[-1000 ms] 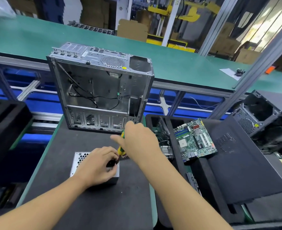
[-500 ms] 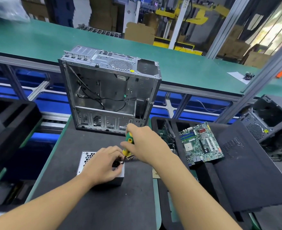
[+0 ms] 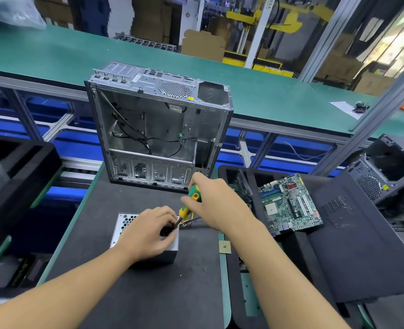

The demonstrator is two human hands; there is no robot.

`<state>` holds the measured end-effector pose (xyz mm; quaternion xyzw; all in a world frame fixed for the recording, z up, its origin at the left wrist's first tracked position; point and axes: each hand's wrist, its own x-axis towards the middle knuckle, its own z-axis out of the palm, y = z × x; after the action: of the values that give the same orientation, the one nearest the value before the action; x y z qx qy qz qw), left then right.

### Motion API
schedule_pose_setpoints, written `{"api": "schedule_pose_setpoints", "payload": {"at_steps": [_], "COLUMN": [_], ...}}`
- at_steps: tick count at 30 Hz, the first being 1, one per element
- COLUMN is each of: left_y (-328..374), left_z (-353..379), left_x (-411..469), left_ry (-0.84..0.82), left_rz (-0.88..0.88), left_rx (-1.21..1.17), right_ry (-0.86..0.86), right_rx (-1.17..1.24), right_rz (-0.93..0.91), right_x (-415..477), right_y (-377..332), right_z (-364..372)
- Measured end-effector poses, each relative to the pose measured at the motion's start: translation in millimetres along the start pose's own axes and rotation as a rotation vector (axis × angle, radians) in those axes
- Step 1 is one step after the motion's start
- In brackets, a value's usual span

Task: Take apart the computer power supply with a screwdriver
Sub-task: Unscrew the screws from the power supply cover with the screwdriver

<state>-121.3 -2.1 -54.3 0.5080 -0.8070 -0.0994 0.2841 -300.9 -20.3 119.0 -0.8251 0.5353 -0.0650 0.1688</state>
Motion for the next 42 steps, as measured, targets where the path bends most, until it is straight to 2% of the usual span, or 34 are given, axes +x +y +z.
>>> {"api": "schedule_pose_setpoints", "payload": {"at_steps": [17,24,26,30,34,38,42], "left_y": [0,5,5,2,4,1,-3], "left_z": [-1,-6,-8,-10,-6,-3,2], "left_x": [-2,0,1,2,8,9,8], "left_ry": [-0.015,-0.035,0.003,0.234,0.088,0.092,0.088], "left_rz": [0.012,-0.036,-0.101,-0.376,-0.472,-0.499,-0.492], "left_rx": [-0.005,-0.028,-0.055,-0.085,0.055,0.112,0.122], "right_ry": [0.006,0.014,-0.006,-0.145,-0.044,0.034,0.002], "right_rx": [-0.045,-0.176,-0.179,-0.158,-0.258,-0.434,-0.529], "right_rz": [-0.002,-0.019,-0.049,-0.147,-0.051,-0.031,-0.032], "right_x": [-1,1,3,3,3,5,11], "right_y": [-4,-19,-22,-27,-33,-38,-39], "right_z": [2,8,7,4,5,4,-2]}}
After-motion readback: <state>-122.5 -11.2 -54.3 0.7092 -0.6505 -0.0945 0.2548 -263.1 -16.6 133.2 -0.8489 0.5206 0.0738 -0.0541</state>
